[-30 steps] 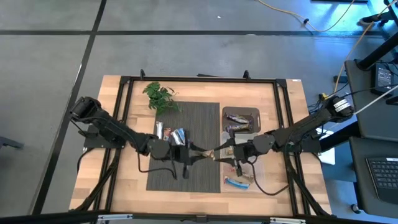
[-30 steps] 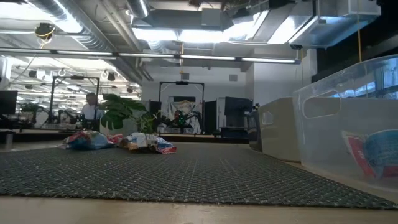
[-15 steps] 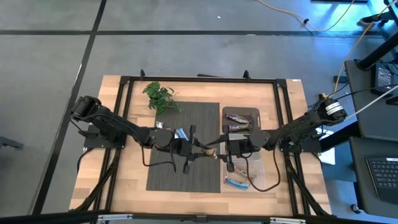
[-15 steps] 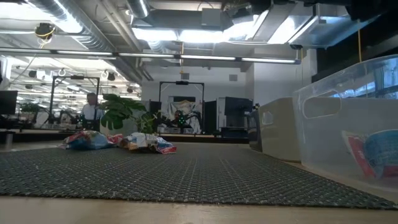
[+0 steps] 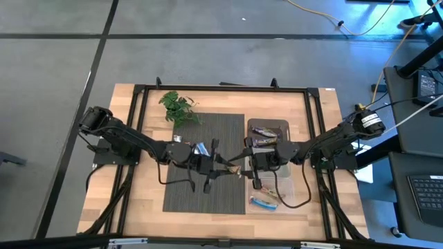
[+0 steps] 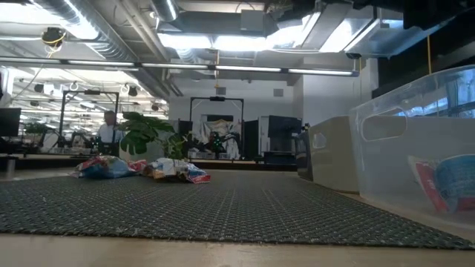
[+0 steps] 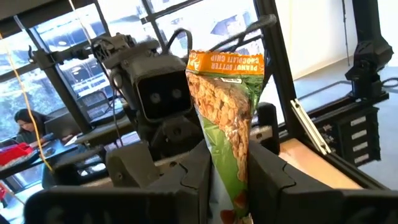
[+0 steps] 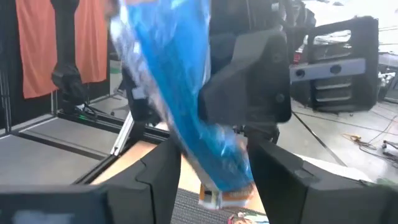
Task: Pick and place Granola Bars by type
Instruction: Put the yellow granola bar into the gray bin
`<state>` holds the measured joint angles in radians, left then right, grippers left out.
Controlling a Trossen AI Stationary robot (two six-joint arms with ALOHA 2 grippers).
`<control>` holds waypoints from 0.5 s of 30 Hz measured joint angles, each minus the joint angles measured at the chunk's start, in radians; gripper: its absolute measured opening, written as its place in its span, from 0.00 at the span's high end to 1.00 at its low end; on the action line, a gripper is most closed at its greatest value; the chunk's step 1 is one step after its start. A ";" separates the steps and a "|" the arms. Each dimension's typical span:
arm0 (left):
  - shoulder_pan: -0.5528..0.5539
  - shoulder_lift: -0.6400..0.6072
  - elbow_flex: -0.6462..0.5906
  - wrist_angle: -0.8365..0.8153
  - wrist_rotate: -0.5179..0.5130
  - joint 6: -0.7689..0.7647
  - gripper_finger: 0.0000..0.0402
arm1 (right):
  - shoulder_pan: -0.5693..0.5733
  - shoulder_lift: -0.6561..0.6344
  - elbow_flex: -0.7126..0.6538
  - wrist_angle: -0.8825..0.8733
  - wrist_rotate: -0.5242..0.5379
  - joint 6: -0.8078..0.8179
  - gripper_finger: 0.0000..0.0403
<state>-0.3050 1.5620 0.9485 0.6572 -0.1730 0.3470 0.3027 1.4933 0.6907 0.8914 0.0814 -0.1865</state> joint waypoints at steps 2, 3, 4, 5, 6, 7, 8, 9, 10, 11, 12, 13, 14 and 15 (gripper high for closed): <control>0.000 0.000 0.001 0.007 0.000 0.005 0.82 | 0.000 0.000 0.000 -0.002 -0.010 0.000 0.55; 0.000 0.000 0.001 0.006 0.001 0.012 0.82 | 0.000 0.000 0.000 -0.002 -0.020 0.001 0.56; -0.001 0.000 0.001 0.006 0.002 0.017 0.83 | 0.000 0.000 0.000 -0.002 -0.026 0.002 0.58; -0.001 0.000 0.001 0.006 0.004 0.023 0.83 | 0.000 0.000 0.000 -0.002 -0.027 0.000 0.59; -0.001 0.000 0.001 0.006 0.008 0.024 0.83 | 0.000 0.000 0.000 -0.001 -0.027 -0.002 0.61; -0.001 0.000 0.001 0.006 0.012 0.023 0.83 | 0.000 0.000 0.000 -0.001 -0.028 -0.002 0.62; 0.000 0.000 0.001 0.006 0.015 0.023 0.83 | 0.000 0.000 0.000 0.000 -0.029 -0.002 0.64; 0.000 0.000 0.001 0.006 0.017 0.023 0.83 | 0.000 0.003 0.000 0.002 -0.030 -0.003 0.65; 0.000 0.000 0.001 0.006 0.018 0.023 0.83 | 0.000 0.010 0.000 0.013 -0.031 -0.003 0.66; -0.001 0.000 0.001 0.005 0.018 0.023 0.83 | 0.000 0.017 0.000 0.024 -0.032 -0.004 0.67; 0.000 0.000 0.001 0.005 0.019 0.023 0.83 | 0.000 0.028 0.000 0.040 -0.032 -0.006 0.68; 0.001 0.000 0.001 0.004 0.021 0.022 0.83 | 0.001 0.039 0.000 0.058 -0.032 -0.013 0.68; 0.002 0.000 0.001 0.003 0.025 0.021 0.83 | 0.001 0.050 0.001 0.074 -0.032 -0.028 0.69; 0.005 0.000 0.000 0.000 0.029 0.012 0.83 | 0.001 0.061 0.001 0.088 -0.031 -0.032 0.69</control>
<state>-0.3001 1.5620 0.9489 0.6572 -0.1443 0.3593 0.3035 1.5541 0.6914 0.9795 0.0502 -0.2186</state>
